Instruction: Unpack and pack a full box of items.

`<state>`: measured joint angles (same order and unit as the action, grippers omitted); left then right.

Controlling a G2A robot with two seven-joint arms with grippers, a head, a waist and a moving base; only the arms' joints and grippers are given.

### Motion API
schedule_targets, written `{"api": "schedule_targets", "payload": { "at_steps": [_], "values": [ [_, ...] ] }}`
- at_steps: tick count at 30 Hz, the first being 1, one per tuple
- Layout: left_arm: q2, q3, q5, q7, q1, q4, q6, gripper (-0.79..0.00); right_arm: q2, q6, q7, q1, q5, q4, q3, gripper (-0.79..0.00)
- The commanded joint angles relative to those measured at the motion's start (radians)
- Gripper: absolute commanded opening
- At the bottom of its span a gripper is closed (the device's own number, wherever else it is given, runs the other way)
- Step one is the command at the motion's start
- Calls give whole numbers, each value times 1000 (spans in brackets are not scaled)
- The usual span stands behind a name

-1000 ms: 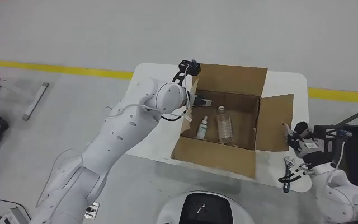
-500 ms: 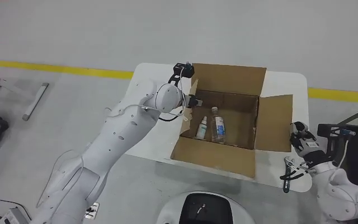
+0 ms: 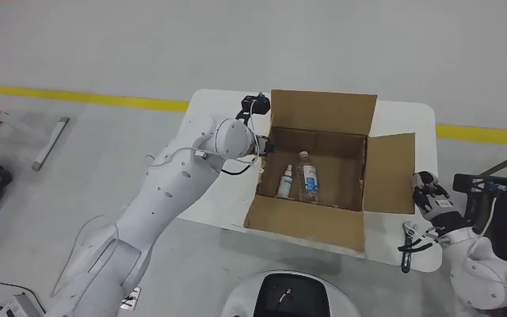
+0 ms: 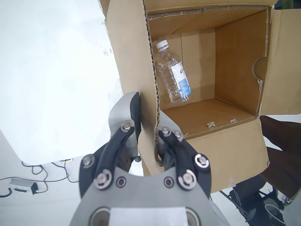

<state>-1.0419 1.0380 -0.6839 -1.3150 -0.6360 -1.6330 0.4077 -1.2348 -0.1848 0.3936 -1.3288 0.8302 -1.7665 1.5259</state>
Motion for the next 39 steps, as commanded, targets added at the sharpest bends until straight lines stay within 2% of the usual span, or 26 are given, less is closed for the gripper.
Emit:
{"api": "schedule_targets", "payload": {
  "at_steps": [1,11,20,21,22,23,24,26,29,33,35,36,39],
  "values": [
    [3,17,16,-33,-4,-11,23,-785,1,0,-3,2,-3,-4,6,-785],
    [26,87,43,-73,-59,-35,24,-785,6,-8,3,0,-19,-12,10,-785],
    [52,146,64,-53,-118,-65,44,-785,10,-16,6,0,-9,-1,3,-785],
    [55,146,60,-54,-121,-66,44,-686,10,-17,7,1,-9,0,1,-619],
    [57,147,56,-52,-122,-66,46,-286,10,-16,9,2,-6,1,-1,-314],
    [59,147,54,-49,-122,-65,49,0,11,-16,10,3,-2,1,-2,-172],
    [61,147,54,-47,-121,-66,51,0,11,-15,8,4,0,2,-4,-111],
    [63,145,47,-42,-115,-78,55,0,11,-14,3,6,3,2,-5,-49],
    [67,136,34,-45,-104,-100,52,0,12,-8,-20,4,18,-5,-6,-3],
    [69,124,24,-40,-89,-141,57,0,15,5,-69,1,89,-29,-1,-15],
    [68,116,16,-34,-83,-165,64,0,16,13,-104,-3,132,-42,3,-46],
    [67,115,11,-24,-78,-185,67,0,17,20,-123,-5,177,-49,6,-92],
    [68,91,-49,4,-77,-216,42,0,19,49,-221,-16,304,-68,2,-665]
  ]
}}
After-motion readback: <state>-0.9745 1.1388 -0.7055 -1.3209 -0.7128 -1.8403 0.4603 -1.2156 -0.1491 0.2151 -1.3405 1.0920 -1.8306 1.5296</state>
